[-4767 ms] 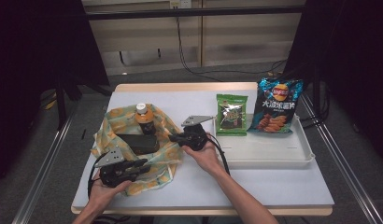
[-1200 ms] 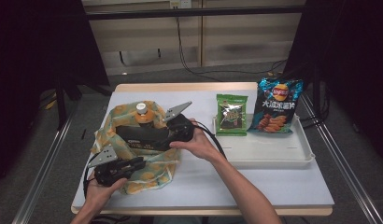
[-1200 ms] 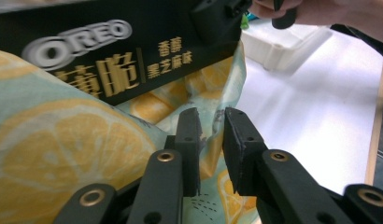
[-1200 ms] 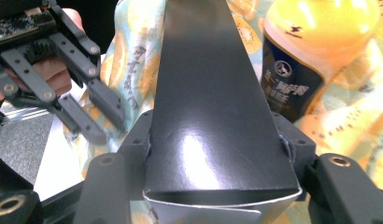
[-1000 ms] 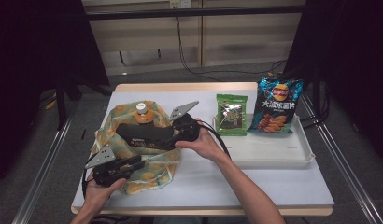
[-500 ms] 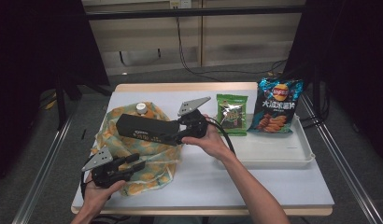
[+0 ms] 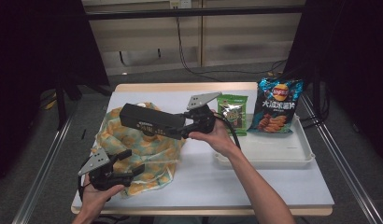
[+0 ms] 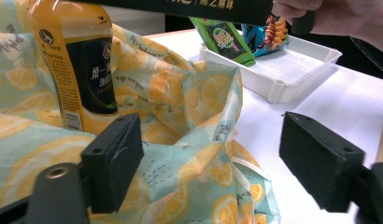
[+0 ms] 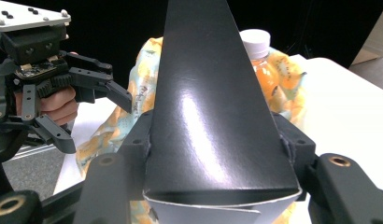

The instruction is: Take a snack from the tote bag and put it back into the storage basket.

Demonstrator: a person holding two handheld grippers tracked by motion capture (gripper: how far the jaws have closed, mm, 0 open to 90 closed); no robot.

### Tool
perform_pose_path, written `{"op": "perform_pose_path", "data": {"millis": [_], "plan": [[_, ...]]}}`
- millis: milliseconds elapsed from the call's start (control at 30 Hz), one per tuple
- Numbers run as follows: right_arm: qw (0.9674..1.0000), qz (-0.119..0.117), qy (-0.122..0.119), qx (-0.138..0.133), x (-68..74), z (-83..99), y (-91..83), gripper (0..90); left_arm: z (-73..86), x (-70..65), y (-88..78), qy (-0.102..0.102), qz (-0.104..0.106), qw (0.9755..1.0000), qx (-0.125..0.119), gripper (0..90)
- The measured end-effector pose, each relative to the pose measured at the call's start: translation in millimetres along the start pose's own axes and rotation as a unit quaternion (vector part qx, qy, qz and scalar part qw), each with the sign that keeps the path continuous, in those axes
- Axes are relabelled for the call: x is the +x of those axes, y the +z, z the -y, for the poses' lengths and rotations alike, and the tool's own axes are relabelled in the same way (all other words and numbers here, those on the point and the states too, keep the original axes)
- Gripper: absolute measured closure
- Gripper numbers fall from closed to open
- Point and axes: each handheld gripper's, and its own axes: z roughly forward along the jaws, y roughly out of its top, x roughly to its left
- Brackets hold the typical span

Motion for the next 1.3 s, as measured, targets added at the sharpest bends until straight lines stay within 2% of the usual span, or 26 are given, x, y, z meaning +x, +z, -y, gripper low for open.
{"op": "perform_pose_path", "data": {"millis": [100, 167, 267, 333, 500, 733, 800, 867, 1067, 1300], "plan": [[1.0000, 0.002, -0.001, -0.003, -0.7, 0.6, -10.0, 43.3, -0.6, -1.3, -0.8, 0.003, -0.007, 1.0000, 0.000, 16.5], [1.0000, 0.005, -0.004, -0.003, -1.6, 2.0, -17.2, 43.3, -0.4, -2.5, 0.3, -0.004, -0.006, 1.0000, -0.002, 14.7], [0.9999, 0.010, -0.003, -0.005, -3.8, 5.3, -28.1, 43.3, -0.3, -1.3, 0.4, 0.000, -0.004, 1.0000, 0.000, 12.4], [0.9999, 0.012, 0.000, -0.003, -6.3, 8.2, -35.7, 43.3, -0.2, -1.3, 0.3, -0.004, -0.006, 1.0000, 0.000, 11.0], [0.9996, 0.029, -0.001, -0.002, -10.0, 14.6, -54.3, 43.3, -0.1, 1.7, -0.6, -0.005, -0.010, 0.9999, 0.000, 7.8], [0.9993, 0.035, -0.004, -0.008, -10.1, 21.9, -79.2, 43.3, 0.1, 2.9, -1.0, -0.011, -0.016, 0.9998, -0.005, 6.3], [0.9993, 0.037, -0.004, -0.004, -10.2, 25.3, -86.8, 43.3, 0.6, 4.4, -0.5, -0.012, -0.008, 0.9999, -0.006, 6.3], [0.9991, 0.043, -0.002, 0.001, -10.3, 29.8, -95.0, 43.3, 0.9, 5.3, -0.7, -0.011, -0.016, 0.9998, -0.001, 6.1], [0.9980, 0.062, 0.005, 0.000, -15.5, 45.5, -120.0, 43.3, 1.1, 5.3, 0.8, -0.012, -0.016, 0.9998, 0.001, 5.6], [0.9975, 0.070, 0.006, 0.008, -18.4, 57.0, -142.9, 43.3, 1.3, 5.8, 0.7, -0.012, -0.016, 0.9998, 0.001, 5.0]]}}
